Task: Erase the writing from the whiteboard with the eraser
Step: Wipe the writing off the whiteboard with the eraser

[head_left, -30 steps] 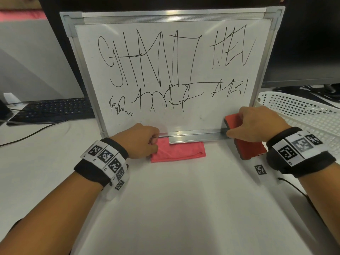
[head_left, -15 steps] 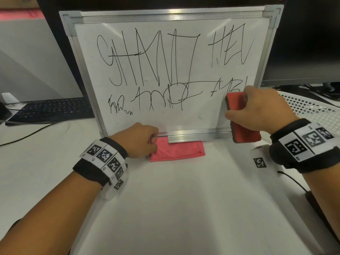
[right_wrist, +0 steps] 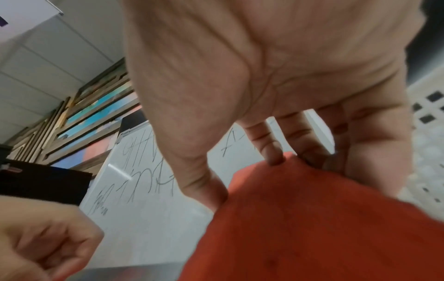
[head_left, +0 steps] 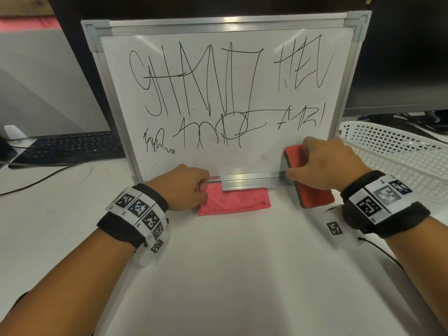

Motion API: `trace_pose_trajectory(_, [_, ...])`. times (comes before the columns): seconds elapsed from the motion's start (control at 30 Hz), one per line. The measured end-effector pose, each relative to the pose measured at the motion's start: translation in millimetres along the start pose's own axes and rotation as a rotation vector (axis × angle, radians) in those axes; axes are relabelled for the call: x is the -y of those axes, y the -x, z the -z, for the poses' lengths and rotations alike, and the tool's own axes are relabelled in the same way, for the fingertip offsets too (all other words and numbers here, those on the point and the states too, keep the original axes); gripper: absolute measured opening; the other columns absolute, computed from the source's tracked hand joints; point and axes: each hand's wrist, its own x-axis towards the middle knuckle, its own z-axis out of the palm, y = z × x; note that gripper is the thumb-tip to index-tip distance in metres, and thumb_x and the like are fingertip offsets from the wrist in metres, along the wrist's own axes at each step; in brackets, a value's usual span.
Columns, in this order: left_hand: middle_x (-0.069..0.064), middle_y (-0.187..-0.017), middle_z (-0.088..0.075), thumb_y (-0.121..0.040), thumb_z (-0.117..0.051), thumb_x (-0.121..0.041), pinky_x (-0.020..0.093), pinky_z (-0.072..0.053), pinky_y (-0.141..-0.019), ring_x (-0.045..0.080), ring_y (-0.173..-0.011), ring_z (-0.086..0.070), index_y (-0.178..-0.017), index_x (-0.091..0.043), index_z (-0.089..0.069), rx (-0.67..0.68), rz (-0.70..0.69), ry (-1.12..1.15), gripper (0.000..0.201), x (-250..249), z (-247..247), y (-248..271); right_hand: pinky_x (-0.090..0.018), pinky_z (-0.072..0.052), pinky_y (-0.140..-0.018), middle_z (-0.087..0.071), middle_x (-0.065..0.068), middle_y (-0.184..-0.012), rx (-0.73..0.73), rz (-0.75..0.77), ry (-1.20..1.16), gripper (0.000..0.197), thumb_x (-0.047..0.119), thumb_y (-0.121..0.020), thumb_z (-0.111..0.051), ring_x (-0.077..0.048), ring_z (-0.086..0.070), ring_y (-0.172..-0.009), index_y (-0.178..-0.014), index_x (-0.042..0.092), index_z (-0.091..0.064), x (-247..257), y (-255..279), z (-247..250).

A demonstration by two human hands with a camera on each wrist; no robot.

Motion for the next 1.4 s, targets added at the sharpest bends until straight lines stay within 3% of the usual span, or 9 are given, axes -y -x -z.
trace_pose_trajectory(0.07, [-0.002, -0.08, -0.061, -0.088, -0.066, -0.025, 0.036, -0.05, -0.07, 0.022, -0.076, -0.06, -0.082, -0.022, -0.055, 0.002, 0.002, 0.003, 0.012, 0, 0, -1, -0.038, -0.054, -0.07, -0.059, -0.009, -0.098, 0.026, 0.005, 0.016, 0.051, 0.063, -0.073, -0.067, -0.03, -0.059, -0.082, -0.098, 0.023, -0.049, 2, 1, -3])
trace_pose_trajectory(0.43, [-0.002, -0.08, -0.059, -0.088, -0.066, -0.026, 0.036, -0.051, -0.07, 0.022, -0.076, -0.06, -0.081, -0.024, -0.054, 0.002, 0.006, 0.012, 0.013, 2, 0, 0, -0.044, -0.055, -0.072, -0.058, -0.005, -0.103, -0.146, 0.049, -0.063, 0.06, 0.059, -0.078, -0.069, -0.03, -0.058, -0.087, -0.119, 0.022, -0.045, 3, 2, 12])
trace_pose_trajectory(0.53, [-0.001, -0.082, -0.059, -0.087, -0.066, -0.027, 0.034, -0.048, -0.067, 0.02, -0.076, -0.058, -0.08, -0.025, -0.054, 0.0, 0.005, 0.009, 0.014, 2, 0, -1, -0.04, -0.053, -0.068, -0.058, -0.004, -0.095, -0.204, 0.131, -0.101, 0.056, 0.059, -0.078, -0.067, -0.03, -0.058, -0.08, -0.114, 0.024, -0.043, 11, 5, 8])
trace_pose_trajectory(0.7, [-0.002, -0.08, -0.06, -0.088, -0.066, -0.025, 0.034, -0.049, -0.068, 0.023, -0.077, -0.061, -0.083, -0.021, -0.056, -0.004, -0.004, 0.012, 0.012, 0, 0, 1, -0.039, -0.055, -0.067, -0.06, -0.006, -0.09, -0.1, 0.187, -0.075, 0.051, 0.062, -0.073, -0.062, -0.031, -0.058, -0.077, -0.103, 0.027, -0.04, 21, 6, -15])
trace_pose_trajectory(0.9, [0.0, -0.082, -0.062, -0.088, -0.067, -0.025, 0.035, -0.05, -0.069, 0.023, -0.078, -0.061, -0.083, -0.02, -0.057, -0.003, -0.003, 0.019, 0.012, 1, 0, 0, -0.036, -0.044, -0.065, -0.056, -0.006, -0.084, -0.278, 0.245, -0.13, 0.053, 0.063, -0.069, -0.055, -0.036, -0.054, -0.074, -0.105, 0.029, -0.036, 41, -1, -10])
trace_pose_trajectory(1.07, [0.001, -0.081, -0.063, -0.088, -0.066, -0.025, 0.035, -0.051, -0.069, 0.024, -0.079, -0.063, -0.085, -0.018, -0.058, -0.001, -0.007, 0.024, 0.011, 1, 0, 1, -0.036, -0.041, -0.064, -0.05, -0.005, -0.077, -0.193, 0.238, -0.095, 0.048, 0.056, -0.073, -0.063, -0.036, -0.052, -0.075, -0.101, 0.026, -0.038, 57, 8, -29])
trace_pose_trajectory(1.23, [0.0, -0.079, -0.063, -0.089, -0.065, -0.025, 0.037, -0.053, -0.071, 0.024, -0.077, -0.062, -0.082, -0.019, -0.056, -0.011, -0.017, 0.023, 0.012, 2, 0, 1, -0.036, -0.039, -0.063, -0.053, -0.005, -0.076, -0.267, 0.295, -0.165, 0.047, 0.057, -0.069, -0.059, -0.036, -0.051, -0.071, -0.095, 0.031, -0.029, 72, 5, -21])
trace_pose_trajectory(1.4, [0.0, -0.082, -0.062, -0.087, -0.065, -0.027, 0.036, -0.054, -0.072, 0.024, -0.077, -0.062, -0.08, -0.022, -0.055, -0.012, -0.001, 0.008, 0.012, 7, -1, 0, -0.035, -0.037, -0.063, -0.041, 0.002, -0.073, -0.18, 0.285, -0.105, 0.046, 0.053, -0.074, -0.065, -0.034, -0.047, -0.074, -0.101, 0.025, -0.039, 85, 11, -32])
